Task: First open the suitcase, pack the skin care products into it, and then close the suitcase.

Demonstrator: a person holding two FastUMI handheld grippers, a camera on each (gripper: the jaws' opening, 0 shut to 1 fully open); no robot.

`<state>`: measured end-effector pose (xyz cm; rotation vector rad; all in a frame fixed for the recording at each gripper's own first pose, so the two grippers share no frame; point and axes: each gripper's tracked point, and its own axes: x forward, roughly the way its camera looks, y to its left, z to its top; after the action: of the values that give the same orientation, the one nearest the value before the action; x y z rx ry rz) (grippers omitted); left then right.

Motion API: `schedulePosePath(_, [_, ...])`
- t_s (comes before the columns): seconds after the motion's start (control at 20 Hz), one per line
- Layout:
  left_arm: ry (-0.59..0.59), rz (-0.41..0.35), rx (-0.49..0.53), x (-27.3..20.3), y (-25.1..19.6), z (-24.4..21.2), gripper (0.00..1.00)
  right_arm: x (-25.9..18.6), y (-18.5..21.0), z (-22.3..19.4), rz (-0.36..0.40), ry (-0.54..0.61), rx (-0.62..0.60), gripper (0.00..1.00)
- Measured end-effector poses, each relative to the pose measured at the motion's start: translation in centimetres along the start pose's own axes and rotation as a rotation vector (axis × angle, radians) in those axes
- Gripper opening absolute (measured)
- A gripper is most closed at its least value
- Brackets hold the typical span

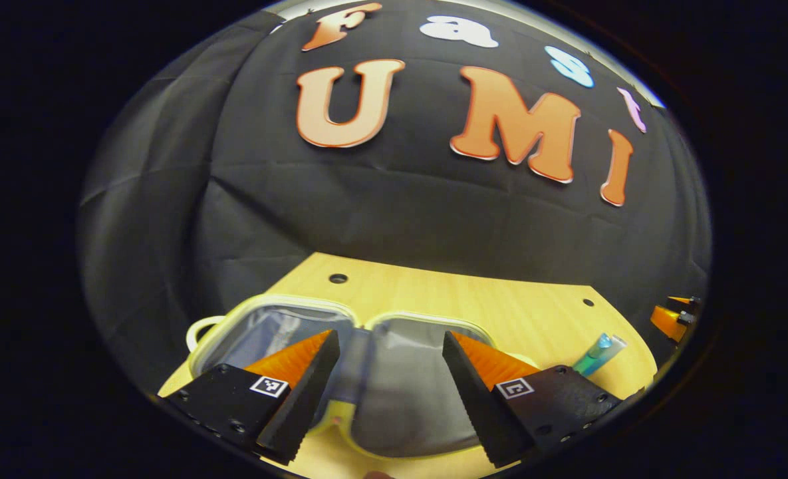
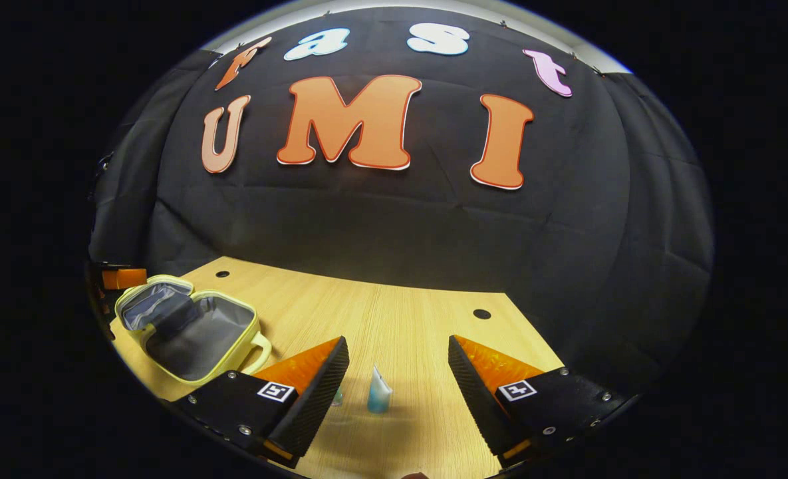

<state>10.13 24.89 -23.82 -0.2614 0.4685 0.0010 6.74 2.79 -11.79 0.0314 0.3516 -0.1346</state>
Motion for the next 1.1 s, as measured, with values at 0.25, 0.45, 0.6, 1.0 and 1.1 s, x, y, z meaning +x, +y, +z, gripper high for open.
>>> schedulePosePath(0.25, [0.065, -0.149, 0.031, -0.6, -10.5, -3.9, 0.99, 0.4, -0.5, -3.1, 0.054, 0.070, -0.009, 0.96])
schedulePosePath(0.45, [0.091, -0.228, 0.103, -0.4, -16.6, -5.2, 0.97, 1.1, -0.6, -4.3, 0.105, 0.097, -0.027, 0.96])
schedulePosePath(0.6, [0.114, -0.279, 0.150, 0.2, -20.4, -6.6, 0.97, 1.4, -0.9, -4.8, 0.129, 0.109, -0.011, 0.96])
schedulePosePath(1.0, [0.179, -0.384, 0.261, 2.6, -28.2, -11.8, 0.98, 2.0, -2.5, -7.8, 0.166, 0.169, -0.034, 0.96])
schedulePosePath(1.1, [0.187, -0.399, 0.286, 3.6, -29.8, -13.2, 0.98, 1.9, -2.6, -8.4, 0.176, 0.182, -0.050, 0.96])
